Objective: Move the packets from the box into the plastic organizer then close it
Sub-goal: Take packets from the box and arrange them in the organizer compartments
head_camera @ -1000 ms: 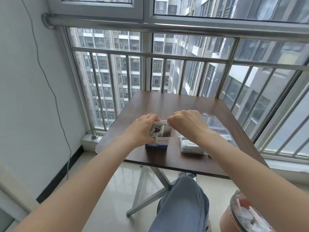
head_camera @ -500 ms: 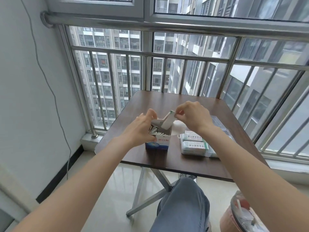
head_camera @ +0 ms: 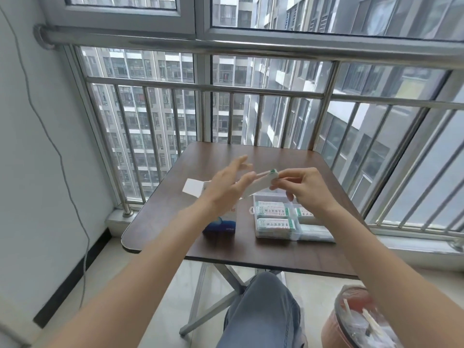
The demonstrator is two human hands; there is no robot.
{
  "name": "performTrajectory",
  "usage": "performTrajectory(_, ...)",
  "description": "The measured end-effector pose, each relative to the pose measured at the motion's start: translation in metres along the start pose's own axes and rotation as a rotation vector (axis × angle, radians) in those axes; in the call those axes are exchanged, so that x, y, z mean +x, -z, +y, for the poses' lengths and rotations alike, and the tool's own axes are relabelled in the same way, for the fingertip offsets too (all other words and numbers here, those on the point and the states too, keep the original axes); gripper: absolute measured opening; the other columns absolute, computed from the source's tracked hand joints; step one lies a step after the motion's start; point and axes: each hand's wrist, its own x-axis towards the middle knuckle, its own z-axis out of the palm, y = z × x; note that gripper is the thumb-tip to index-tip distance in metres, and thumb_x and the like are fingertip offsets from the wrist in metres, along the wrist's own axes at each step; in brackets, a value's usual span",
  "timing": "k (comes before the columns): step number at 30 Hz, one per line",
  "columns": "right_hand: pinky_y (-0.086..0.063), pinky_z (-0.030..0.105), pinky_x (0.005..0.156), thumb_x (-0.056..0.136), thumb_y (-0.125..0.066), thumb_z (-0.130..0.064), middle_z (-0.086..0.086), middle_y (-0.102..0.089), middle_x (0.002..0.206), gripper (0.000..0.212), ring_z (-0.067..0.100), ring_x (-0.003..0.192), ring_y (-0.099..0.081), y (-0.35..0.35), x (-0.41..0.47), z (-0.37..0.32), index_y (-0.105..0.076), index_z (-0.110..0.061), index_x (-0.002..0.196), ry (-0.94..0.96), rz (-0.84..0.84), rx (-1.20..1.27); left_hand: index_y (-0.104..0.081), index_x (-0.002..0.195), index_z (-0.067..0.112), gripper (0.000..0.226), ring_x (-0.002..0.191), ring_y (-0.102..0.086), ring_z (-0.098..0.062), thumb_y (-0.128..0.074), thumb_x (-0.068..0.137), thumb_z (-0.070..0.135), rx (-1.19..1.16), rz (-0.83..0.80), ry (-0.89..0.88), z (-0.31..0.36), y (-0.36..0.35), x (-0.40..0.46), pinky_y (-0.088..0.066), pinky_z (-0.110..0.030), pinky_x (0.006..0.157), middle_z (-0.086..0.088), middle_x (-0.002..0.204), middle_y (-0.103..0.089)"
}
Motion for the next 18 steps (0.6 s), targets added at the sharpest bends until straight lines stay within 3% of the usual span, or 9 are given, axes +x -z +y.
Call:
performTrajectory(2, -0.033, 0.010, 0.041, 0.084, -0.065, -0.001, 0.007, -0.067, 0.067, 0.010, 0.004, 0.038, -0.041, 0.006, -0.004, 0.001, -0.071, -0.004, 0.091, 0.014, 0.013, 0.050, -0.044, 0.137, 0.010, 0.043, 0.113, -0.057, -0.023, -0.036, 0.101, 0.032, -0.066, -0.132, 0.064, 0.010, -0.010, 0.004, -0.042, -0.033, 0.094, -0.007, 0.125, -0.060)
performTrajectory(3, -0.033, 0.011, 0.040, 0.084, -0.065, -0.002, 0.008, -0.067, 0.068, 0.009, 0.005, 0.038, -0.043, 0.009, -0.006, 0.002, -0.071, -0.004, 0.091, 0.008, 0.025, 0.057, -0.053, 0.129, 0.007, 0.040, 0.098, -0.065, -0.024, -0.035, 0.101, 0.030, -0.163, -0.191, 0.081, 0.013, -0.016, 0.005, -0.048, -0.032, 0.085, -0.010, 0.110, -0.066)
performTrajectory(6, -0.035, 0.017, 0.040, 0.085, -0.066, -0.007, 0.008, -0.068, 0.070, 0.007, 0.009, 0.040, -0.049, 0.020, -0.010, 0.009, -0.070, -0.004, 0.091, -0.075, 0.047, 0.064, -0.063, 0.102, 0.012, 0.027, 0.057, -0.062, -0.012, -0.038, 0.101, 0.023, -0.317, -0.202, 0.075, 0.014, -0.033, 0.009, -0.051, -0.022, 0.057, -0.007, 0.077, -0.068)
performTrajectory(11, -0.043, 0.018, 0.045, 0.085, -0.066, -0.008, 0.009, -0.067, 0.073, 0.004, 0.012, 0.047, -0.055, 0.033, -0.011, 0.020, -0.067, -0.005, 0.088, -0.210, 0.042, 0.196, -0.063, 0.104, -0.001, 0.030, 0.050, -0.060, -0.008, -0.039, 0.101, 0.016, -0.384, -0.139, 0.094, 0.011, -0.061, 0.013, -0.047, -0.017, 0.051, -0.011, 0.077, -0.068)
performTrajectory(14, -0.045, 0.018, 0.051, 0.080, -0.071, -0.008, 0.007, -0.066, 0.072, 0.007, 0.011, 0.053, -0.057, 0.037, -0.009, 0.028, -0.068, -0.005, 0.086, -0.228, 0.056, 0.251, -0.063, 0.091, 0.002, 0.023, 0.049, -0.062, -0.010, -0.044, 0.099, 0.011, -0.430, -0.123, 0.089, 0.010, -0.074, 0.016, -0.047, -0.018, 0.048, -0.006, 0.070, -0.068)
performTrajectory(18, -0.040, 0.013, 0.050, 0.079, -0.071, -0.005, 0.000, -0.068, 0.068, 0.010, 0.007, 0.052, -0.058, 0.041, -0.006, 0.037, -0.071, -0.014, 0.084, -0.247, 0.071, 0.251, -0.060, 0.094, -0.006, 0.013, 0.050, -0.065, -0.013, -0.053, 0.094, 0.004, -0.464, -0.065, 0.124, 0.011, -0.082, 0.020, -0.051, -0.020, 0.047, -0.011, 0.072, -0.065)
